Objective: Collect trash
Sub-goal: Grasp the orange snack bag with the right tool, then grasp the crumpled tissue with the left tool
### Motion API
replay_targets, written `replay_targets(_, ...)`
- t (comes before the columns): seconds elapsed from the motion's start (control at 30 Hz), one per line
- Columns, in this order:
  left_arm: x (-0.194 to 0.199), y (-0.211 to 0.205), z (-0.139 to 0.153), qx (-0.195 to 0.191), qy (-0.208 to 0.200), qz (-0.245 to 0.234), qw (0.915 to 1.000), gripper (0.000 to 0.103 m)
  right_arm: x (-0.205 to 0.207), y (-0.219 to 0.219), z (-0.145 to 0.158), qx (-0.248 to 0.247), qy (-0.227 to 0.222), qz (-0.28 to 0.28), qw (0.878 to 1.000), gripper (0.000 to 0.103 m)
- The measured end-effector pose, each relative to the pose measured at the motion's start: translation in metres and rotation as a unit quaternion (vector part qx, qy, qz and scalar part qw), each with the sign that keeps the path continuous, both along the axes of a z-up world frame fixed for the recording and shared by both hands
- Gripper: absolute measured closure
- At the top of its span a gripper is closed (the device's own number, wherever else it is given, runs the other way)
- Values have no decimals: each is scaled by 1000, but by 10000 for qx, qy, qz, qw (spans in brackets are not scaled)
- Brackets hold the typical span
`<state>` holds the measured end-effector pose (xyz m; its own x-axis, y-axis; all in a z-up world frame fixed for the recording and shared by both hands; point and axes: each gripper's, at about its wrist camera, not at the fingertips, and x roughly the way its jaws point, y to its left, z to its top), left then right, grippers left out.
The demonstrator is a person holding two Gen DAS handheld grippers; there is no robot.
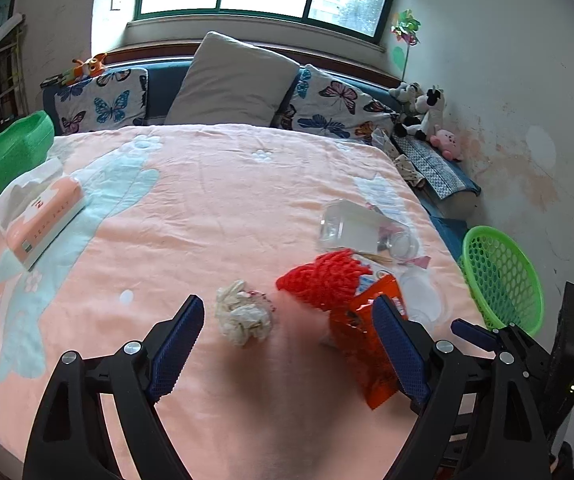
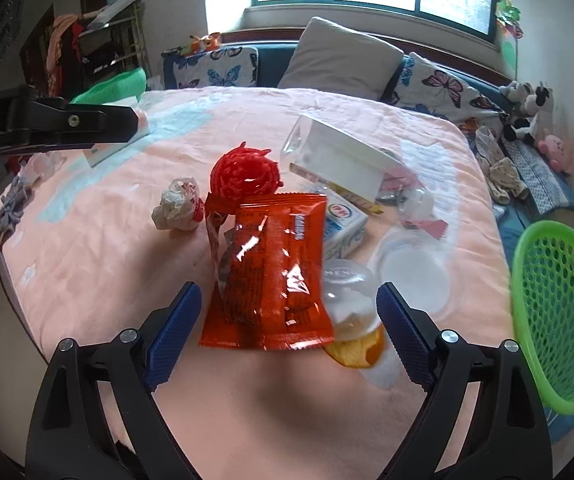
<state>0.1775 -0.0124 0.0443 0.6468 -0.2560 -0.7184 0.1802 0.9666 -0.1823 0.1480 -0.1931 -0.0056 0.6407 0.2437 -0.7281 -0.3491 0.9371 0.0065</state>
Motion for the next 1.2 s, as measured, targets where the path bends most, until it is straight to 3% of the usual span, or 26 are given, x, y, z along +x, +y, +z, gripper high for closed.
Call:
replay_targets(0.5,15,33,-20,-121,231,256,9993,20,33,38,-29,-728,76,102,9973,15)
replay_targets(0.57,16,33,-22,-140,247,252,9993,20,35,35,-29,-650,142,96,9977,28)
replay_targets(0.77,18,26,-25,-117,237,128,9996,20,31,19,-19,-419,128,4,9990,39)
replay_targets(1.2,14,6,-46,87,364,-223,9990,20,17,-23,15,68,-123,-371,9992,42)
